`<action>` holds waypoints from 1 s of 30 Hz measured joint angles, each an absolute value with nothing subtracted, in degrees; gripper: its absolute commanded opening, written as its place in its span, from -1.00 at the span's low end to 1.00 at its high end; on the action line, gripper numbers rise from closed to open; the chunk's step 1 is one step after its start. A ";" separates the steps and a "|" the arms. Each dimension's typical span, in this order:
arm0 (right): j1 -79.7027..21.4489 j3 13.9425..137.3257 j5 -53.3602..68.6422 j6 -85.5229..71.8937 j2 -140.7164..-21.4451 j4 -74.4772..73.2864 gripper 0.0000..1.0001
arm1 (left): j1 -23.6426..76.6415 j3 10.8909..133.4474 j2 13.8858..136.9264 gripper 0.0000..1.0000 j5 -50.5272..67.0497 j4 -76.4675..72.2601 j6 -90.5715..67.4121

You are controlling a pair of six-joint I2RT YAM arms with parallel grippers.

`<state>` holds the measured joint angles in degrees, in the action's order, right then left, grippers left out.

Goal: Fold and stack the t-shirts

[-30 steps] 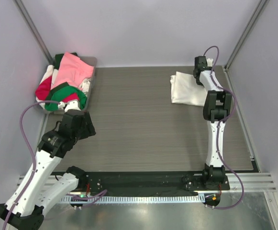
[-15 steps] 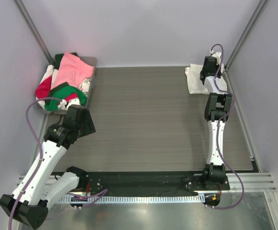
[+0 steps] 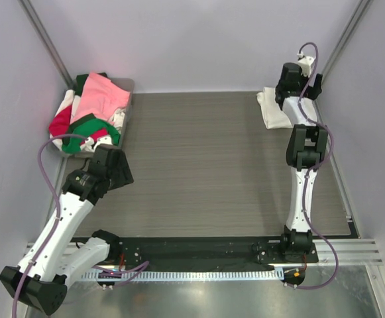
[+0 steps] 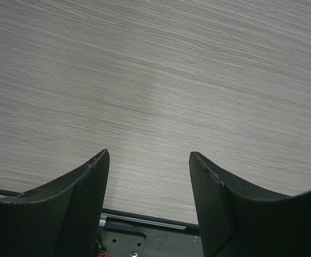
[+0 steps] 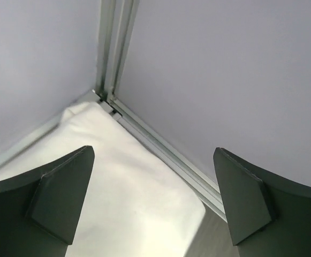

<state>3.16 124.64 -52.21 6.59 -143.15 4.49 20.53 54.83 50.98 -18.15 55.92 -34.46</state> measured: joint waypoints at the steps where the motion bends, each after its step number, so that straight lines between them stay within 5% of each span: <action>1: 2.44 123.24 -52.18 4.95 -139.55 2.24 0.99 | 20.53 54.83 50.96 0.25 -17.98 55.92 -34.44; 6: -2.04 112.77 -43.18 -6.74 -114.85 -9.30 0.99 | 20.53 54.76 49.04 0.26 -17.82 55.83 -34.46; 17: -25.36 53.49 -23.44 -29.39 -56.75 -15.27 0.99 | 20.47 54.68 43.94 0.27 -18.50 55.72 -34.50; 22: -31.51 31.92 -16.60 -38.59 -42.13 -19.86 1.00 | 20.45 54.50 42.46 0.26 -18.90 55.72 -34.61; 30: -40.86 20.75 -10.33 -44.14 -37.45 -10.61 0.99 | 20.43 54.50 42.50 0.26 -19.57 55.77 -35.53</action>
<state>-40.86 20.75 -10.33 -44.14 -37.45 -10.61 20.43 54.50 42.50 -19.57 55.77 -35.53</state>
